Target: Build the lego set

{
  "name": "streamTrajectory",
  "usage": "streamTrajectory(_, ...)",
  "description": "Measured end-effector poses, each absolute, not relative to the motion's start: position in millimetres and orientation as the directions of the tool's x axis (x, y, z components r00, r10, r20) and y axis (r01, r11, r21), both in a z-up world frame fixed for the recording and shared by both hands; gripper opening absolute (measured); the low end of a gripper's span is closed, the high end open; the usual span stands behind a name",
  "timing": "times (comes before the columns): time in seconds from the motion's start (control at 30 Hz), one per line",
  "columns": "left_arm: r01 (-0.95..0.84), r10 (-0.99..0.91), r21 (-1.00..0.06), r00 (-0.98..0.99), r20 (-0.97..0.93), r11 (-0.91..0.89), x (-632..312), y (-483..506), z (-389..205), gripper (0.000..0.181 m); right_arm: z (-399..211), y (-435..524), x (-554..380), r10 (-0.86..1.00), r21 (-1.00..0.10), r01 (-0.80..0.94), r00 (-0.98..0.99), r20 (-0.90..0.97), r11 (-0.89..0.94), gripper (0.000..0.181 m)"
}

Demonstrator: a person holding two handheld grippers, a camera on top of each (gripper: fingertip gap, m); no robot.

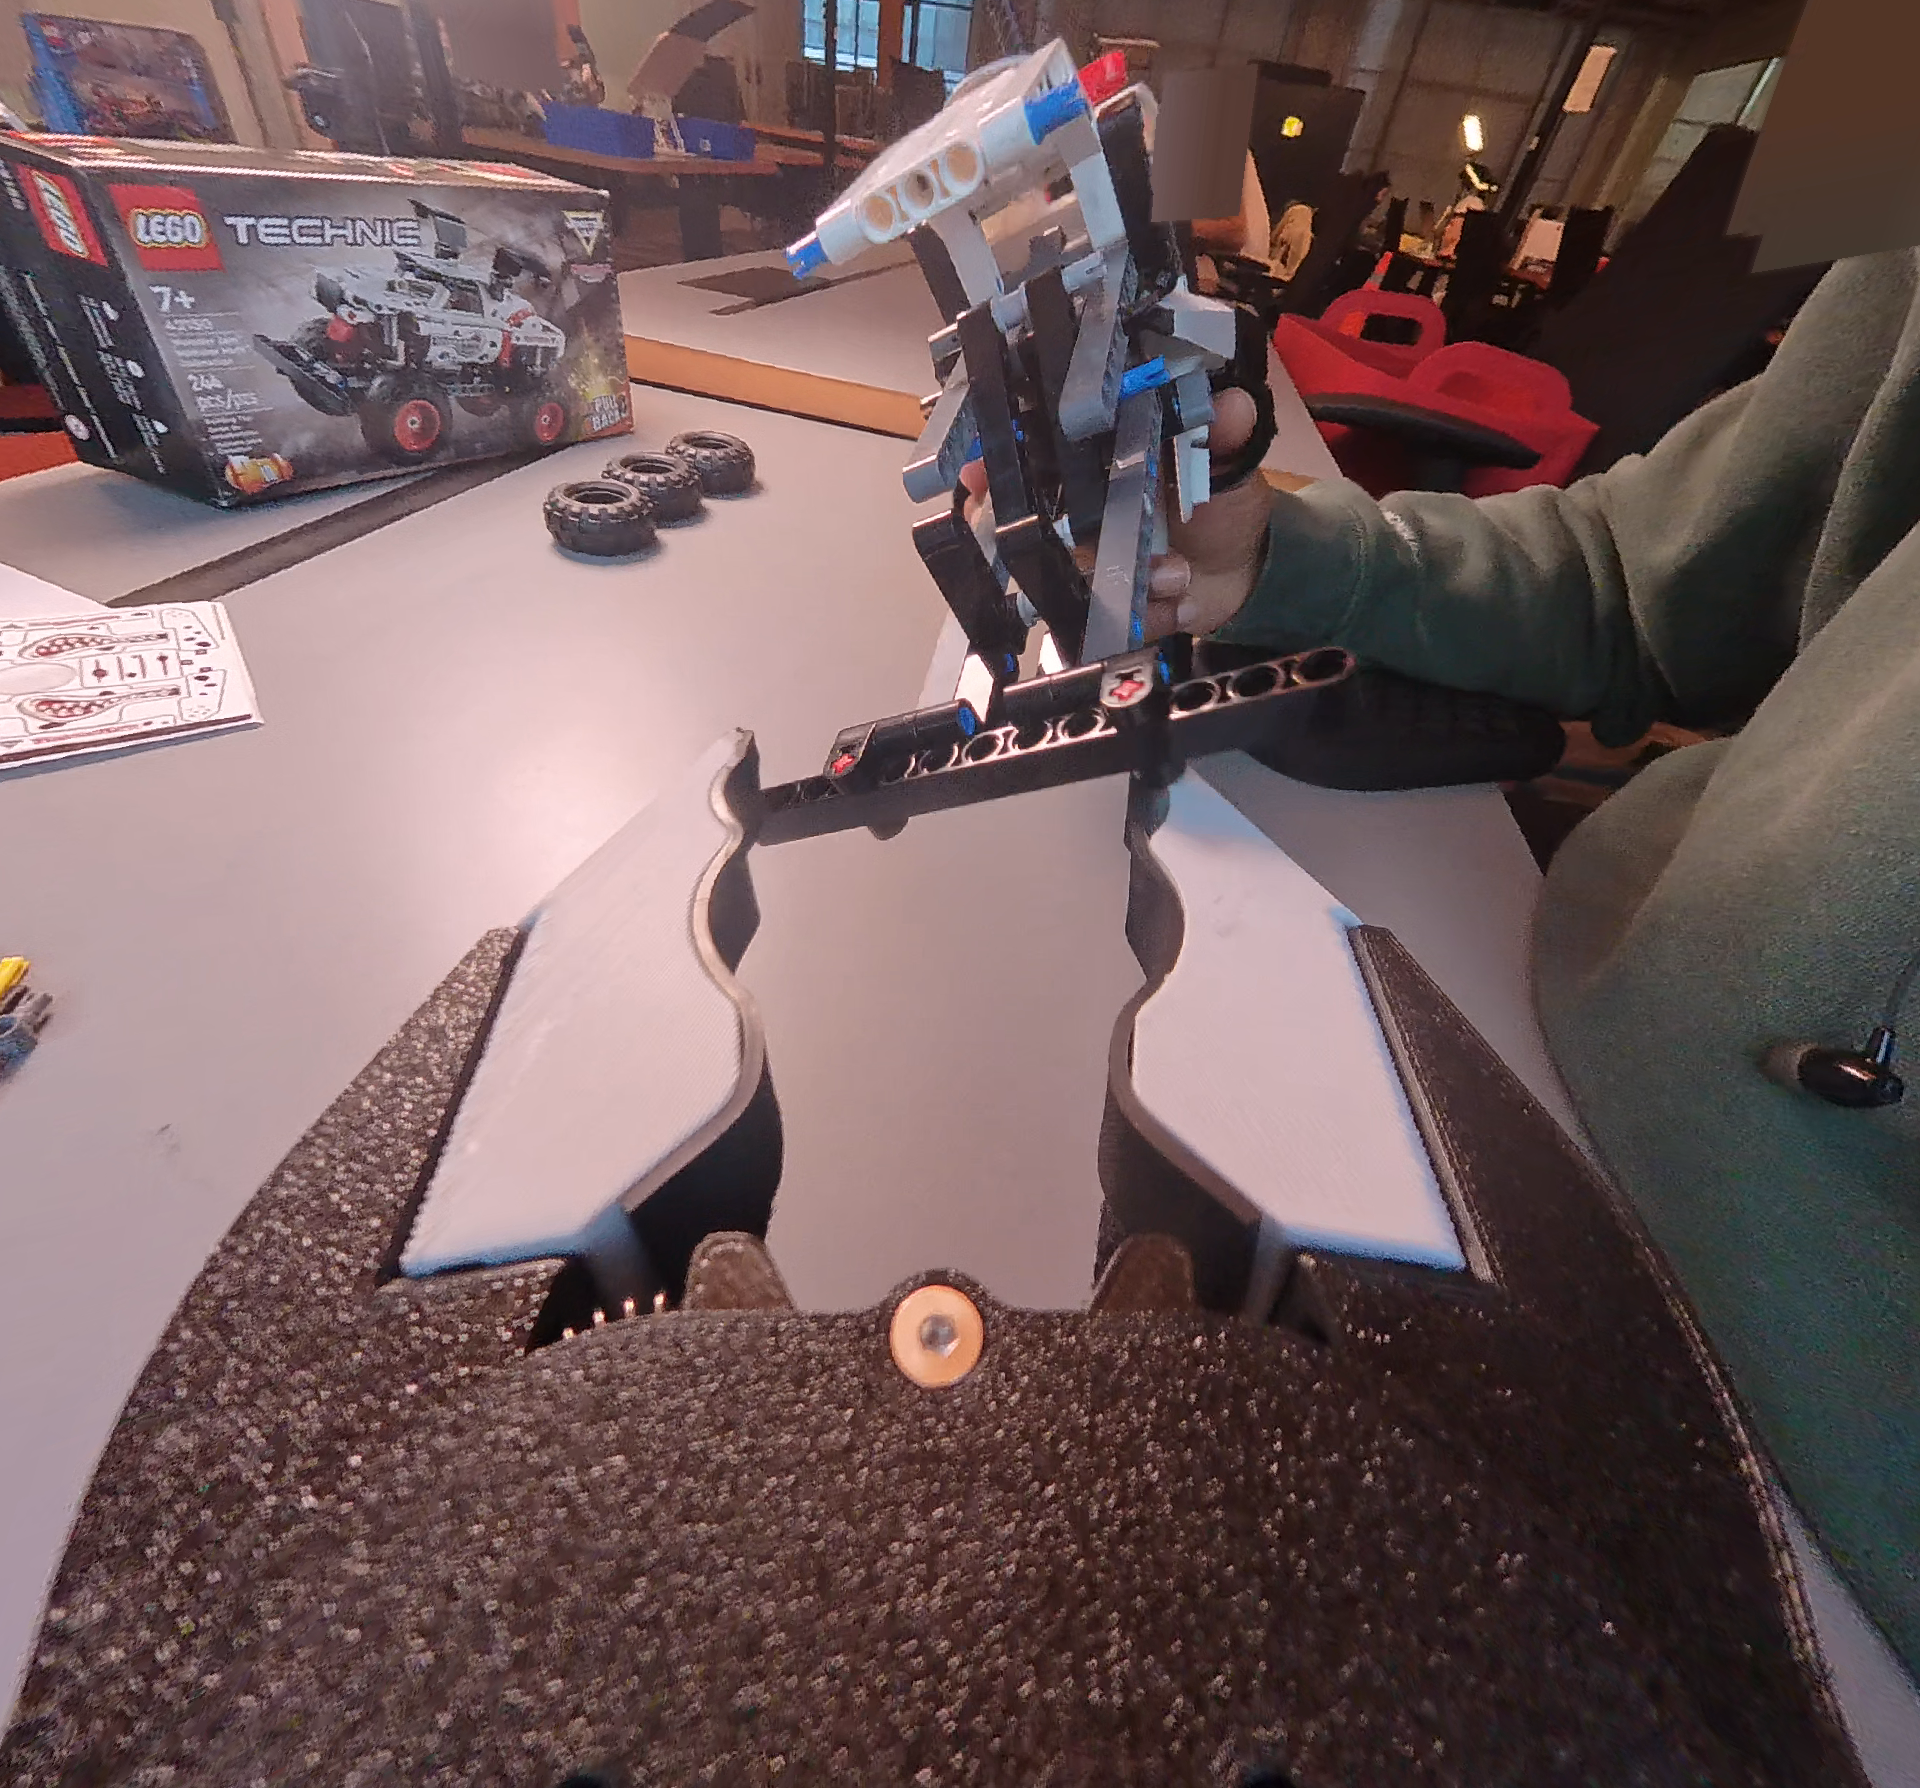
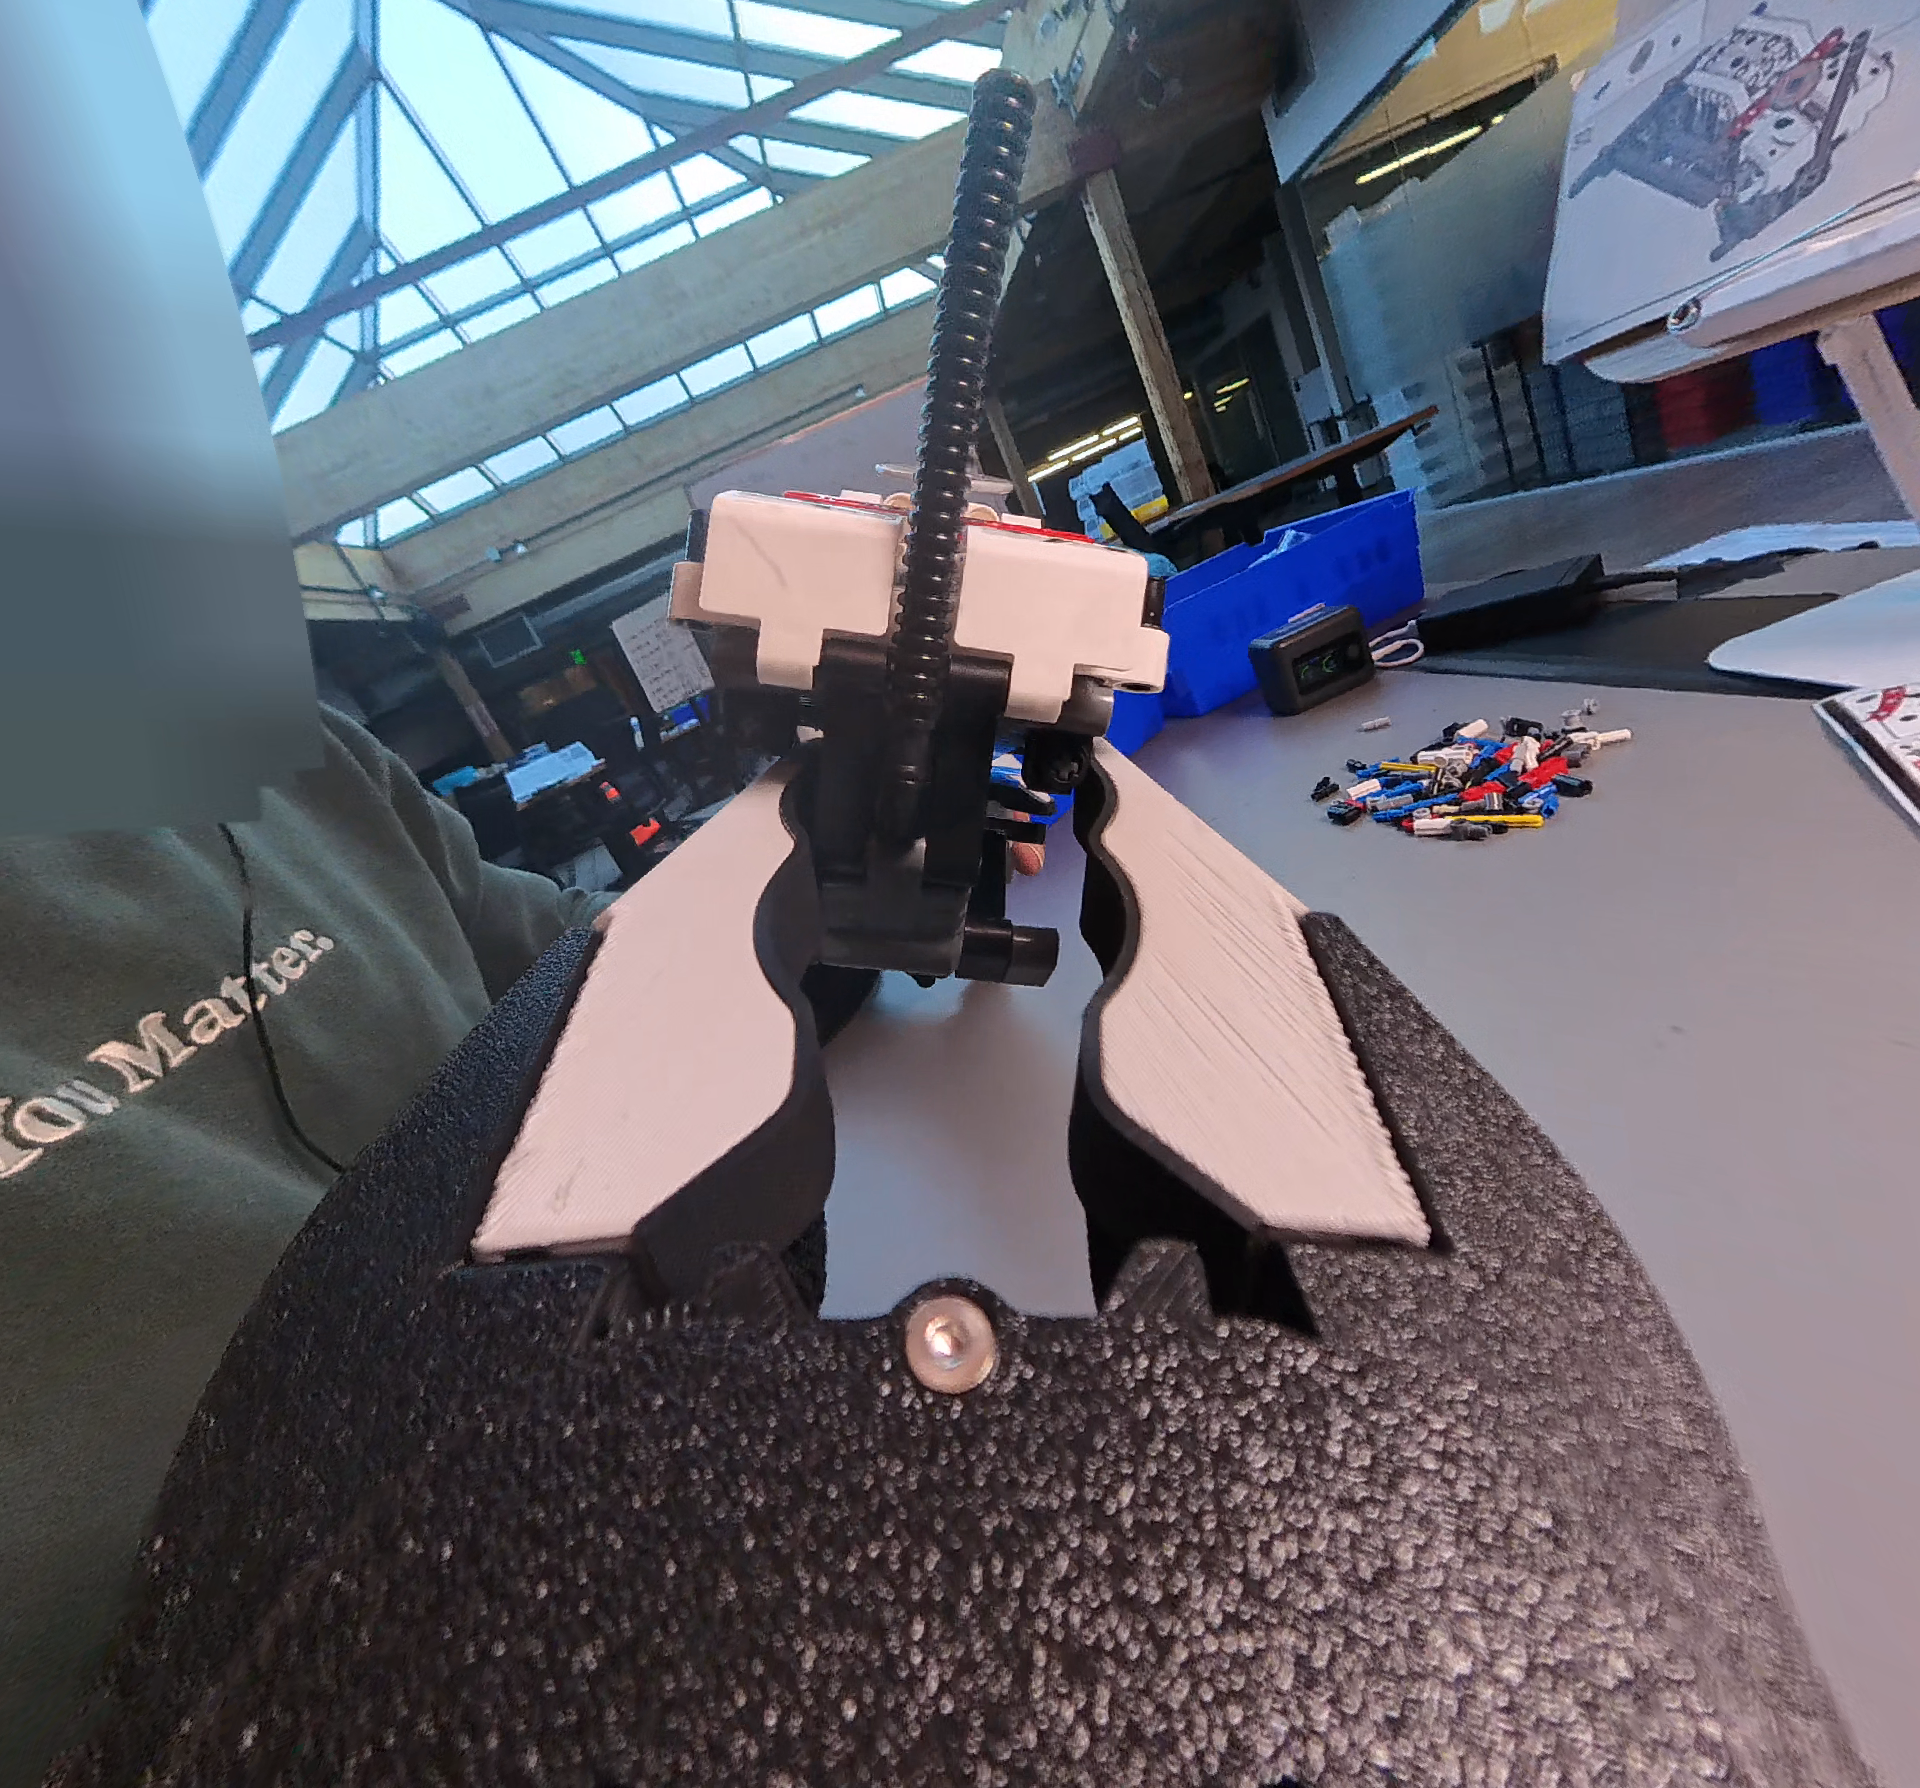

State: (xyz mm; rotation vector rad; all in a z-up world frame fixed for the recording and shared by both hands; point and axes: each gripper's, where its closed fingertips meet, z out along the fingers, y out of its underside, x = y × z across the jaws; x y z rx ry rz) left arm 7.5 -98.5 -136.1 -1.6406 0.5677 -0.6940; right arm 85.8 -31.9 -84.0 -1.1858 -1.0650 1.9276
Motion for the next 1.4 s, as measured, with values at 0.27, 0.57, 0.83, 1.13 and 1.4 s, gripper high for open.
streamTrajectory(0.27,0.177,-0.687,-0.954,0.664,0.296,-0.24,-5,-96,-126,0.072,-97,1,82,0.733,-0.757,-0.068,-0.32,-0.601,-0.65,0.047)
streamTrajectory(0.57,0.524,-0.648,-0.747,0.409,0.642,-0.41,-20,-93,-109,0.074,-80,5,91,0.788,-0.783,-0.189,-0.337,-0.516,-0.593,0.046)
streamTrajectory(0.83,0.606,-0.514,-0.442,0.064,0.856,-0.661,0,-93,-115,0.059,-77,-37,85,0.906,-0.931,-0.189,-0.353,-0.231,-0.311,0.047)
streamTrajectory(1.13,0.511,-0.356,-0.498,0.355,0.865,-0.7,-2,-72,-165,0.03,-131,-5,81,0.954,-0.972,0.188,-0.236,-0.184,-0.141,0.065)
streamTrajectory(1.4,0.423,-0.306,-0.488,0.429,0.85,-0.763,28,-71,-183,0.03,-141,6,106,0.89,-0.938,0.318,-0.375,-0.259,-0.139,0.054)
